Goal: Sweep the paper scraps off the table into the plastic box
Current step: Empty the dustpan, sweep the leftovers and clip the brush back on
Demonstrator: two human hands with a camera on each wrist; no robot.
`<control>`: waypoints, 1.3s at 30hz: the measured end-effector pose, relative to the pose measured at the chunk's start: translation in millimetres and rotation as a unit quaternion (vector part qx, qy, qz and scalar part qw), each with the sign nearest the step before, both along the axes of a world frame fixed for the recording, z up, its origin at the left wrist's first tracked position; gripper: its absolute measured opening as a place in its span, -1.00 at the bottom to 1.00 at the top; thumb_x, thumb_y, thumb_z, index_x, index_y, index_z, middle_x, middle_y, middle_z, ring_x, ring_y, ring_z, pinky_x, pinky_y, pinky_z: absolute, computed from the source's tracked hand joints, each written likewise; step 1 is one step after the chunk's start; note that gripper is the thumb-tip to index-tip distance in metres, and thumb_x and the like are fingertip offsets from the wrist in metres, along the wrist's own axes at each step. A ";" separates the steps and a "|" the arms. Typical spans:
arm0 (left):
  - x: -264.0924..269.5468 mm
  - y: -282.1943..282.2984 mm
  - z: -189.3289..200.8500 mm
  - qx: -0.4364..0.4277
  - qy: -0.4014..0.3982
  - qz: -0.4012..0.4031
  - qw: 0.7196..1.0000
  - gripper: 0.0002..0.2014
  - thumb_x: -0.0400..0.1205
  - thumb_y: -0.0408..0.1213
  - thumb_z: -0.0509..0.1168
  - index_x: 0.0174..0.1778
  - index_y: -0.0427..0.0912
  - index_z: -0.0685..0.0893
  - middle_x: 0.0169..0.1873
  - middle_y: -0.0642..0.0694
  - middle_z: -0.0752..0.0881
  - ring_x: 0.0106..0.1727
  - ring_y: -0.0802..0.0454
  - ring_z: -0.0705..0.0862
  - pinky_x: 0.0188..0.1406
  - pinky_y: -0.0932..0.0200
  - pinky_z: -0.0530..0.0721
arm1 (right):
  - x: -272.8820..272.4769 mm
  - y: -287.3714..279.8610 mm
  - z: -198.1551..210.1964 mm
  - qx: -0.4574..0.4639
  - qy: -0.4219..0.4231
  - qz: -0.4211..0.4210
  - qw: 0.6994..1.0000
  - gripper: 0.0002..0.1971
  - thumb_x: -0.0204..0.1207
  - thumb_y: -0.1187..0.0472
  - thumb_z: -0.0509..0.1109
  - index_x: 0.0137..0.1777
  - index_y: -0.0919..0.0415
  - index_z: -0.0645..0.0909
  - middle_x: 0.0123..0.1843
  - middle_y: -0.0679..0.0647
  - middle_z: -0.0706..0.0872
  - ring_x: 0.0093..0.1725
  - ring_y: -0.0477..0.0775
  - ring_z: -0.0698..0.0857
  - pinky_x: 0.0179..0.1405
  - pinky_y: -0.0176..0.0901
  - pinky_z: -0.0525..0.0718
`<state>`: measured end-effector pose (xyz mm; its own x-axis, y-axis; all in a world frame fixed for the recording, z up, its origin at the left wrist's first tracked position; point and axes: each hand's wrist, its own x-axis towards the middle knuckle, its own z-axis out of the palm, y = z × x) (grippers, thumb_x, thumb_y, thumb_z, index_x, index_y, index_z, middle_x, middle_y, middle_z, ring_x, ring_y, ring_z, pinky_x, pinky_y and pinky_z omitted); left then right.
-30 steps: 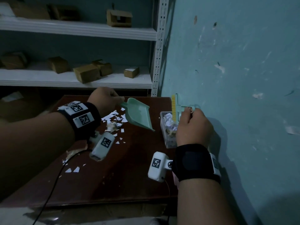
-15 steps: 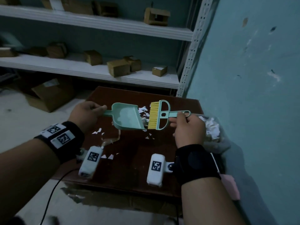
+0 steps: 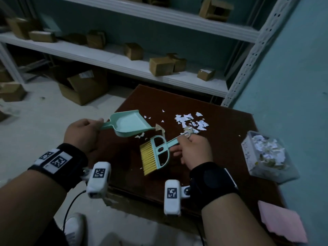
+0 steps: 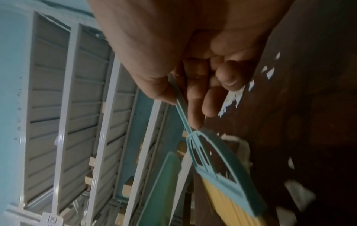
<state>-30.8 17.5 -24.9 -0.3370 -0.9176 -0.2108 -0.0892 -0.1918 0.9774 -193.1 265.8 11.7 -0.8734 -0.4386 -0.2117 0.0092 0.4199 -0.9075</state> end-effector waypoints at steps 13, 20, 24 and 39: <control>-12.6 -30.8 -10.4 0.025 0.041 -0.023 0.999 -0.72 0.60 -0.10 0.50 -0.33 -0.15 0.65 -0.57 -0.07 0.46 -0.62 -0.01 0.36 -0.57 0.20 0.34 | -45.7 10.0 -10.4 0.099 0.103 -0.111 0.984 -0.66 0.68 0.06 0.33 -0.28 0.11 0.79 -0.37 -0.04 0.86 -0.27 0.07 0.85 -0.03 0.24 0.83; -13.1 -40.9 -4.7 0.066 0.084 0.021 0.994 -0.69 0.65 -0.16 0.48 -0.33 -0.14 0.56 -0.57 -0.03 0.43 -0.67 0.06 0.32 -0.63 0.24 0.26 | -0.5 -45.5 -15.5 -0.075 -0.088 -0.044 0.992 -0.80 0.74 0.11 0.37 -0.04 0.19 0.74 -0.21 0.10 0.90 -0.35 -0.01 0.71 -0.54 -0.21 0.44; -15.0 -42.9 -4.3 0.074 0.088 0.025 0.993 -0.70 0.63 -0.15 0.49 -0.34 -0.14 0.57 -0.63 0.00 0.42 -0.69 0.06 0.30 -0.61 0.23 0.25 | 14.0 -66.2 -30.6 0.010 -0.052 -0.021 0.998 -0.72 0.75 -0.05 0.34 -0.06 0.08 0.75 -0.27 -0.05 0.89 -0.40 -0.10 0.75 -0.45 -0.20 0.54; -14.8 -55.6 -0.9 0.051 0.069 0.042 0.995 -0.69 0.56 -0.03 0.53 -0.35 -0.12 0.65 -0.42 -0.14 0.55 -0.56 -0.03 0.41 -0.61 0.20 0.36 | -18.5 -22.3 22.1 -0.035 0.096 -0.111 0.989 -0.73 0.74 0.02 0.36 -0.11 0.04 0.82 -0.15 -0.05 0.90 -0.16 -0.01 0.80 -0.27 -0.02 0.68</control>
